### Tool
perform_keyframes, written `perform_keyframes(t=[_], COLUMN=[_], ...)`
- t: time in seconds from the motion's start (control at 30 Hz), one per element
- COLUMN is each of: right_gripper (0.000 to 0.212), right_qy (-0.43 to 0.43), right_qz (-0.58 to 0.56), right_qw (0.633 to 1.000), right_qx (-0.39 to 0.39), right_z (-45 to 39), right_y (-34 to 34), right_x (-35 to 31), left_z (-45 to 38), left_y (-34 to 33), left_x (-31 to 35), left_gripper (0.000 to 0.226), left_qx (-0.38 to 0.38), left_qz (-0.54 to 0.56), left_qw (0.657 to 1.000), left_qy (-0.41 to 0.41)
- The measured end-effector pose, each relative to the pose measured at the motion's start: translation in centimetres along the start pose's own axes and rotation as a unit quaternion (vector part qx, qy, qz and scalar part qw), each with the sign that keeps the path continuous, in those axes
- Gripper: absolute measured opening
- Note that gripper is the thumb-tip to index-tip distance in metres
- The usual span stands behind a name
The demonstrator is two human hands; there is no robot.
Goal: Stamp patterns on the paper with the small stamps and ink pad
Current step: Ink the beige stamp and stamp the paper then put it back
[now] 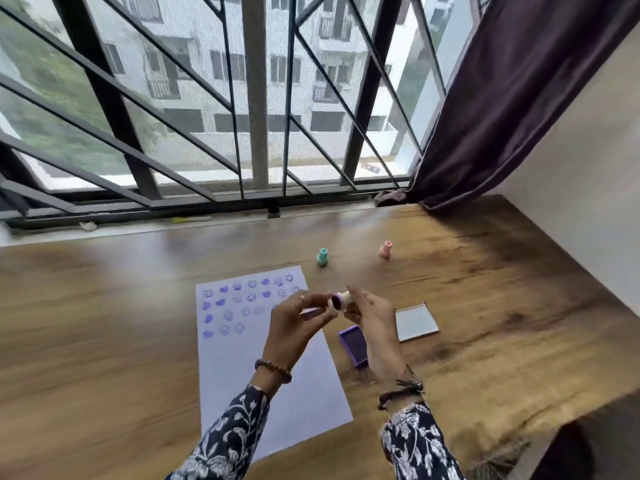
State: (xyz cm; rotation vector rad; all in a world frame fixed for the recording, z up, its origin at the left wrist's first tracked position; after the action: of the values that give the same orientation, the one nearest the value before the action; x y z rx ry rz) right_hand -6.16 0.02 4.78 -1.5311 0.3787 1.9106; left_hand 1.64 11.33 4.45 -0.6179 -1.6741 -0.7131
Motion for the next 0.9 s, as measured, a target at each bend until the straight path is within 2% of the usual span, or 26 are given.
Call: perform_keyframes(t=[0.07,0.2,0.27,0.33,0.4,0.47,0.5,0.57,0.63,0.8,0.9], right_gripper=[0.021,0.018,0.018,0.017,0.01,0.005,0.007,0.008,0.01,0.008,0.014], right_qy=[-0.039,-0.108,-0.117,-0.117,-0.107,-0.094,-0.087,-0.07,-0.04,0.086,0.014], right_qz=[-0.081,-0.265,-0.287,-0.26,-0.177,-0.011,0.092,0.295,0.435,0.556,0.644], right_qw=[0.996,0.958,0.951,0.959,0.978,0.996,0.992,0.952,0.898,0.819,0.763], right_qx=[0.018,0.003,-0.002,-0.004,-0.001,0.008,0.018,0.044,0.052,0.107,0.04], right_z=[0.4,1.1,1.2,1.3,1.4,1.5,1.5,1.5,1.5,1.3,0.9], right_y=[0.4,1.5,2.4,3.4,4.5,5.3,5.6,5.7,5.3,4.1,3.4], right_x=[0.8,2.2,2.8,3.2,3.4,2.8,2.2,0.7,-0.7,-1.5,2.6], left_z=[0.5,0.7,0.7,0.6,0.4,0.2,0.1,0.0,-0.1,-0.4,0.0], left_y=[0.2,0.1,-0.3,-0.9,-1.6,-2.2,-2.4,-2.8,-3.3,-4.0,-4.2], left_x=[-0.5,-2.6,-3.8,-4.9,-5.8,-6.4,-6.7,-7.2,-7.6,-8.0,-8.3], left_gripper=[0.027,0.028,0.023,0.015,0.01,0.007,0.005,0.005,0.006,0.005,0.006], left_qx=[-0.013,-0.002,0.001,-0.002,-0.005,-0.005,-0.005,-0.011,-0.02,-0.023,-0.023], left_qz=[-0.012,0.001,0.012,0.045,0.082,0.095,0.097,0.099,0.109,0.101,0.092], left_qw=[1.0,1.0,0.998,0.994,0.987,0.982,0.979,0.975,0.971,0.971,0.972], left_qy=[-0.021,0.027,0.062,0.103,0.139,0.166,0.177,0.197,0.212,0.215,0.215])
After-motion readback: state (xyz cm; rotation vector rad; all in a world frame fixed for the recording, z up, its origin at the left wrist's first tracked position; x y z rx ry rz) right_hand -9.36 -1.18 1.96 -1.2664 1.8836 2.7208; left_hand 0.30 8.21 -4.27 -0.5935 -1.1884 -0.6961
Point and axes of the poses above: each hand's wrist, its own z-axis away from the middle knuckle, its own y-axis out of the back of the hand, x = y × z, the point moved 4 cm from there along -z, towards the middle knuckle, and after that the axes turned 12 degrees about -x, right-handed, at the moved point
